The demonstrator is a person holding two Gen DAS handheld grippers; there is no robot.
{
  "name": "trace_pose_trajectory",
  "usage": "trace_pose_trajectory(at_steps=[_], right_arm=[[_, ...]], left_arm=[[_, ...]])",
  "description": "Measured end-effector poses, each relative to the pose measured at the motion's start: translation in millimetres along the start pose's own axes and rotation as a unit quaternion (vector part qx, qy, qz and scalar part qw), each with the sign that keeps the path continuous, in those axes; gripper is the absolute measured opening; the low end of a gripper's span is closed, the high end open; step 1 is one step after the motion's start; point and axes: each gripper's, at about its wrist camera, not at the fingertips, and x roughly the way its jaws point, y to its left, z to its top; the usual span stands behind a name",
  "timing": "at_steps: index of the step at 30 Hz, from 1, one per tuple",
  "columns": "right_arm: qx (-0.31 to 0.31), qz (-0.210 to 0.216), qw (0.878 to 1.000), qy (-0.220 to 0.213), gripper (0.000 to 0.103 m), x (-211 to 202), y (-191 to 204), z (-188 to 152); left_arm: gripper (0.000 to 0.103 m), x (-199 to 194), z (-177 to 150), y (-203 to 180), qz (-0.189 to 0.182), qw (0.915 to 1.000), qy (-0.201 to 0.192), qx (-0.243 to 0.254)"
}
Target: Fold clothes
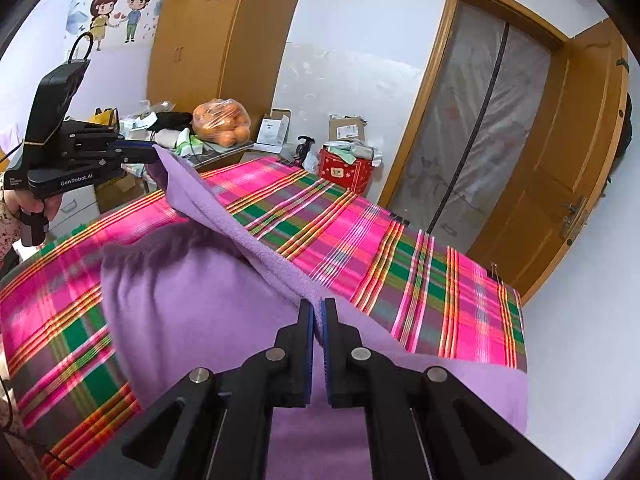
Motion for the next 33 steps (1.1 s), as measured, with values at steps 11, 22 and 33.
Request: trace_pose_trajectory(at_steps=[11, 22, 33], right_arm=[[0.032, 0.014, 0.999, 0.041, 0.004, -3, 36, -64], [0.029, 0.035, 0.996, 0.076, 0.005, 10, 52, -99], [0.036, 0.067, 0.994, 0.082, 0.005, 8, 51, -109]], left_arm=[[0.005, -14, -58, -20, -0.011, 0.9985, 0.027, -0.046], [0.005, -21, -100, -26, -0.017, 0.9935, 0.062, -0.094], [0.014, -10, -111, -18, -0.076, 0.9747, 0.108, -0.180]])
